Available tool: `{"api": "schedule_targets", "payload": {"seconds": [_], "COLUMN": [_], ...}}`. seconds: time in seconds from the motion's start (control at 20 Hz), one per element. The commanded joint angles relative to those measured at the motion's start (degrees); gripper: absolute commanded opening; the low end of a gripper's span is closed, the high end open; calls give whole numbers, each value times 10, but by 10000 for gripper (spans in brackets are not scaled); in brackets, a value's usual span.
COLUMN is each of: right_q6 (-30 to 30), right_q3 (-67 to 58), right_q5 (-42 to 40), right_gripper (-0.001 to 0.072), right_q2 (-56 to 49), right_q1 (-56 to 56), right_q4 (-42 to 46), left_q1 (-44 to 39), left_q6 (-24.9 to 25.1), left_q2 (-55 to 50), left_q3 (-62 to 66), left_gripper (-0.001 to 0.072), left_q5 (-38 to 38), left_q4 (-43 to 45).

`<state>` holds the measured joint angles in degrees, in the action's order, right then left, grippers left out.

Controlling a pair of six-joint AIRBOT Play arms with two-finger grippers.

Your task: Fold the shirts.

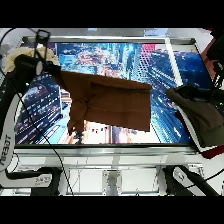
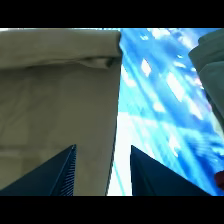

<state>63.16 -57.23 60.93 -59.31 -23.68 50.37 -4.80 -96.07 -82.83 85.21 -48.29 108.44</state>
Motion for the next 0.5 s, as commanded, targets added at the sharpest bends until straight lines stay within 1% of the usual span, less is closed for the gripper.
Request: {"api": "schedule_targets", "payload": {"seconds": [0.0,0.1,0.15,0.2,0.25,0.3,0.35,0.4,0.45], "right_q6": [0,0,1,0,0,0,0,1,1], "right_q3": [39,67,80,89,98,107,113,116,116], "right_q5": [-37,-43,-39,-33,-30,-33,-37,-43,-44], "right_gripper": [387,387,387,387,386,386,386,386,386], "right_q2": [0,0,0,0,0,0,0,0,0], "right_q1": [25,44,51,56,61,63,63,63,63], "right_q4": [-14,-13,-12,-10,-11,-11,-15,-12,-11], "left_q1": [62,61,60,58,53,43,25,2,-26], "left_q6": [-42,-38,-21,5,51,117,162,182,193], "left_q2": [-29,-21,-13,-7,-6,-7,-7,-7,-7], "left_q3": [4,4,4,4,3,-4,-24,-50,-82], "left_gripper": [705,704,702,700,692,638,543,501,500], "left_q5": [19,5,-28,-76,-132,-188,-207,-201,-181], "left_q4": [-134,-158,-184,-227,-289,-343,-382,-394,-386]}}
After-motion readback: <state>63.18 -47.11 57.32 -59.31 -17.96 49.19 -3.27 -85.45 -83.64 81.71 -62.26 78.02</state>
